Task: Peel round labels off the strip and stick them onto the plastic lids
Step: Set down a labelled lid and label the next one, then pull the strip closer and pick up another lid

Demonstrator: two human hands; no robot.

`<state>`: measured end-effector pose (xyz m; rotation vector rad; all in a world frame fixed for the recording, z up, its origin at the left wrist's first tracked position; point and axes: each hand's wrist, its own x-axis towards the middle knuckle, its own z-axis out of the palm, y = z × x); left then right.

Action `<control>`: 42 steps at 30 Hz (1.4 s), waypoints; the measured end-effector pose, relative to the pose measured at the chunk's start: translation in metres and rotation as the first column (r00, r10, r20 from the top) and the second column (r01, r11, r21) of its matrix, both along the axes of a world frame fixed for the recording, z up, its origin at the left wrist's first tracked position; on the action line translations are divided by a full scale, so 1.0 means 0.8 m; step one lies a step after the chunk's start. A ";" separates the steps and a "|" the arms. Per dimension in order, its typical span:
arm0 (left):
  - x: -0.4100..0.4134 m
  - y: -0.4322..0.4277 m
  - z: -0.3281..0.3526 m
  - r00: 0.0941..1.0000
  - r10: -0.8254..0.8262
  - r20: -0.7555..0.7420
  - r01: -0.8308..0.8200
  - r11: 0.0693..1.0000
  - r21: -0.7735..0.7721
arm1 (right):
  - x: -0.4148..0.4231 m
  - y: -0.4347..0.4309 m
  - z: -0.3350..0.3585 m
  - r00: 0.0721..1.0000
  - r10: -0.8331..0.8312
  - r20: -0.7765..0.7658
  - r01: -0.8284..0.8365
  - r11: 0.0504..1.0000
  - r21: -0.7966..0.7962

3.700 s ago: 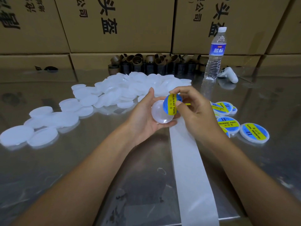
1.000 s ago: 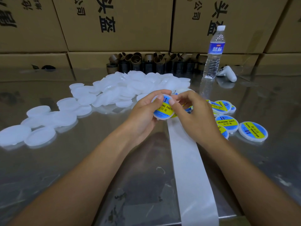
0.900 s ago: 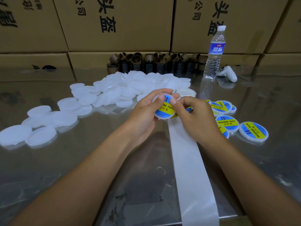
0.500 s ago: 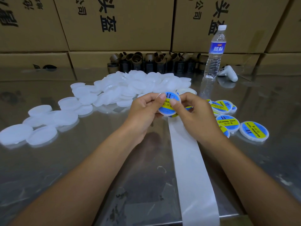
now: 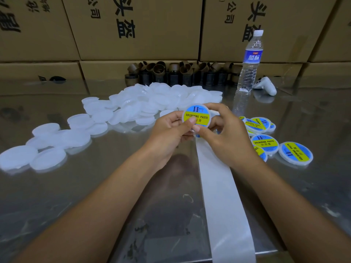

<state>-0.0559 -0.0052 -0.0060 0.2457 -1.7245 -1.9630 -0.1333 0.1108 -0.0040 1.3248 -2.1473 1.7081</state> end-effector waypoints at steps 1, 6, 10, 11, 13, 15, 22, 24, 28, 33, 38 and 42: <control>0.000 0.001 0.000 1.000 -0.003 -0.003 0.003 1.000 0.007 | -0.001 0.000 0.000 1.000 0.002 0.000 -0.002 1.000 -0.003; -0.001 0.001 0.004 0.999 0.036 0.019 -0.038 0.994 0.107 | -0.006 0.001 0.001 0.996 -0.089 -0.002 0.088 0.992 -0.085; -0.005 0.000 -0.004 0.968 0.207 0.141 -0.173 0.960 -0.221 | -0.023 0.008 0.003 0.953 -0.282 0.112 0.296 0.944 -0.147; -0.005 0.003 -0.007 0.960 0.233 0.152 -0.173 0.928 -0.331 | -0.029 0.010 0.002 0.933 -0.332 0.137 0.350 0.926 -0.142; -0.005 0.006 -0.013 0.953 0.235 0.192 -0.114 0.863 -0.491 | -0.040 0.015 -0.001 0.882 -0.434 0.182 0.459 0.880 -0.125; -0.003 0.006 -0.018 0.945 0.208 0.251 -0.022 0.810 -0.586 | -0.048 0.020 -0.003 0.828 -0.510 0.233 0.542 0.834 -0.102; 0.001 0.008 -0.012 0.942 0.122 0.313 0.099 0.791 -0.604 | -0.059 0.026 -0.002 0.679 -0.659 0.323 0.695 0.719 0.006; -0.001 0.008 -0.011 0.944 0.111 0.309 0.091 0.815 -0.572 | -0.060 0.025 -0.002 0.667 -0.652 0.359 0.695 0.719 0.015; -0.005 0.008 -0.007 0.943 0.077 0.323 0.082 0.889 -0.452 | -0.061 0.024 0.000 0.648 -0.672 0.358 0.710 0.703 0.033; -0.005 0.007 -0.010 0.921 0.123 0.369 0.115 0.820 -0.561 | -0.053 0.025 0.002 0.645 -0.706 0.291 0.739 0.674 -0.002; -0.006 0.010 -0.009 0.929 0.072 0.363 0.154 0.817 -0.555 | -0.033 0.008 -0.008 0.874 -0.486 0.003 0.486 0.873 0.038; -0.007 0.011 -0.008 0.911 0.065 0.407 0.162 0.851 -0.499 | -0.029 0.003 -0.014 0.930 -0.358 -0.087 0.368 0.910 0.193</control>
